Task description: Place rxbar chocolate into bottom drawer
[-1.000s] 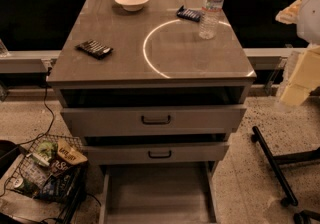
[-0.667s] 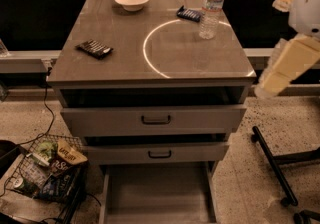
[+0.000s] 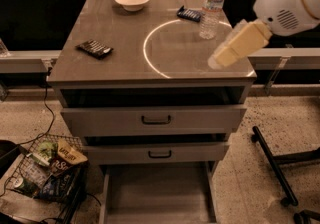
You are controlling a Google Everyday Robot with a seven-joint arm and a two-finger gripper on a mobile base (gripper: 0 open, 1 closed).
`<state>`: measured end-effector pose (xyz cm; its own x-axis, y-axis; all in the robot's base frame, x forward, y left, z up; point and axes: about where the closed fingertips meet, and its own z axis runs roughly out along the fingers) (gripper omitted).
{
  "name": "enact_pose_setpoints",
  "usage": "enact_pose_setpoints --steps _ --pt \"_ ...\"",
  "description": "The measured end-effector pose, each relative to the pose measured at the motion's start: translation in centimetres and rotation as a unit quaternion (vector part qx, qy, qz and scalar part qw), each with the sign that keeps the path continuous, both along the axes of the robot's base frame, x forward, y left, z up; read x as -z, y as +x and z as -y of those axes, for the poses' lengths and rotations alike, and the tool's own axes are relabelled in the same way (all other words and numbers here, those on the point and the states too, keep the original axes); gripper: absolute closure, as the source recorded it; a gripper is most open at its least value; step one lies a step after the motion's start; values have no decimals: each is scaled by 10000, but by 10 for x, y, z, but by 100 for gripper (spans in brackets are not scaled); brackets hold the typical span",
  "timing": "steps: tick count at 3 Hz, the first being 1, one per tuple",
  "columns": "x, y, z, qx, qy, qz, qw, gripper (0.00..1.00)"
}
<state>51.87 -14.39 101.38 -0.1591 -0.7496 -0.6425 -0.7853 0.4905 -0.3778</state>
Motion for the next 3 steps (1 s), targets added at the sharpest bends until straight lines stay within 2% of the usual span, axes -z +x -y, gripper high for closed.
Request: enact_pose_setpoints --steps 1,2,3 --pt "-5 36 -30 -136 858 482 9951 0" --pt "-14 72 -56 -256 1528 979 9831 0" --pt "-17 80 -64 -288 1665 1126 9792 0"
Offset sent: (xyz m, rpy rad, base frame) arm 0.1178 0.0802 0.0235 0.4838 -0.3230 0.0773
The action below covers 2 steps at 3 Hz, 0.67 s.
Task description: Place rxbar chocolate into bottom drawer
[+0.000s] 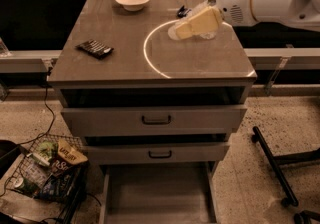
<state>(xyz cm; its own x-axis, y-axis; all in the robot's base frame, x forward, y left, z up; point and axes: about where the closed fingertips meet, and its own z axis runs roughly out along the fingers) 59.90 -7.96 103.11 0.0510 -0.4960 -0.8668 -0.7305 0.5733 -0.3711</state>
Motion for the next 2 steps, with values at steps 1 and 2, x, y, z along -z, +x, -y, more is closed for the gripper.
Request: enact_pose_setpoints --steps 1,2 --pt "0 -1 0 -2 -12 -11 10000 0" --pt "7 2 -10 -69 140 -32 9999 0"
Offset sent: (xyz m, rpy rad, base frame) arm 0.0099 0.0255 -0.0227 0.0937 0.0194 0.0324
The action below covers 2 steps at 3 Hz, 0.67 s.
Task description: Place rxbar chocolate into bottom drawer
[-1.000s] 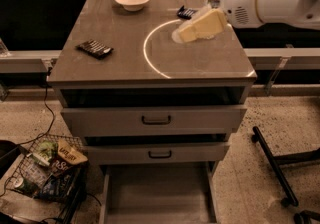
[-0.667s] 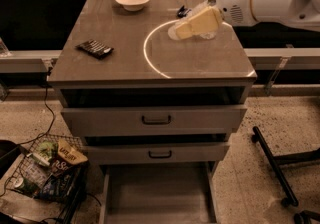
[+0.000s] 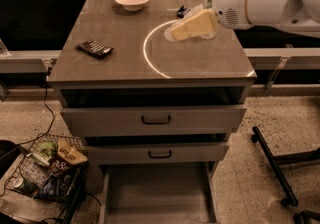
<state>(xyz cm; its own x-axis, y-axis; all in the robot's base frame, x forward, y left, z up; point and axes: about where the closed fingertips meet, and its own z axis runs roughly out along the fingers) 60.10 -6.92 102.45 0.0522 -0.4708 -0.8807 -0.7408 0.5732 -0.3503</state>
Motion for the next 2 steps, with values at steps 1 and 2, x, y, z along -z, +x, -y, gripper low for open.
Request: enact_pose_setpoints --steps 1,2 --pt "19 13 -31 -162 419 -78 9990 0" --pt "34 34 -56 -196 637 -193 9976 0"
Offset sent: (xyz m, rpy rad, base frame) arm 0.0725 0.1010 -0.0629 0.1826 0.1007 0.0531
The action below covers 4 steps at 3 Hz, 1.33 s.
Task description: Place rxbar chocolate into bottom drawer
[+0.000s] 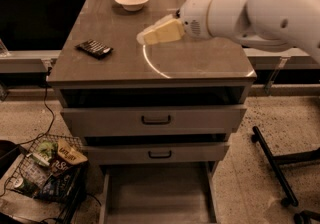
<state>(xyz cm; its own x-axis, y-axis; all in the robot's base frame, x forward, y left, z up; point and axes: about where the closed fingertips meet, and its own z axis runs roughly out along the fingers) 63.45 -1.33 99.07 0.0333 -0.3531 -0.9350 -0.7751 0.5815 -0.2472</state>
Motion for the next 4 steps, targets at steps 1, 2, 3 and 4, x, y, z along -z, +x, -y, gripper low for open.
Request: enact_pose_setpoints --steps 1,2,3,4 --pt "18 24 -33 -31 -134 -132 9998 0" --pt "36 49 -61 -105 -272 -206 9994 0" --pt "56 70 -88 -237 -232 -291 9990 0" --pt "73 86 -110 -350 -56 -337 9988 0"
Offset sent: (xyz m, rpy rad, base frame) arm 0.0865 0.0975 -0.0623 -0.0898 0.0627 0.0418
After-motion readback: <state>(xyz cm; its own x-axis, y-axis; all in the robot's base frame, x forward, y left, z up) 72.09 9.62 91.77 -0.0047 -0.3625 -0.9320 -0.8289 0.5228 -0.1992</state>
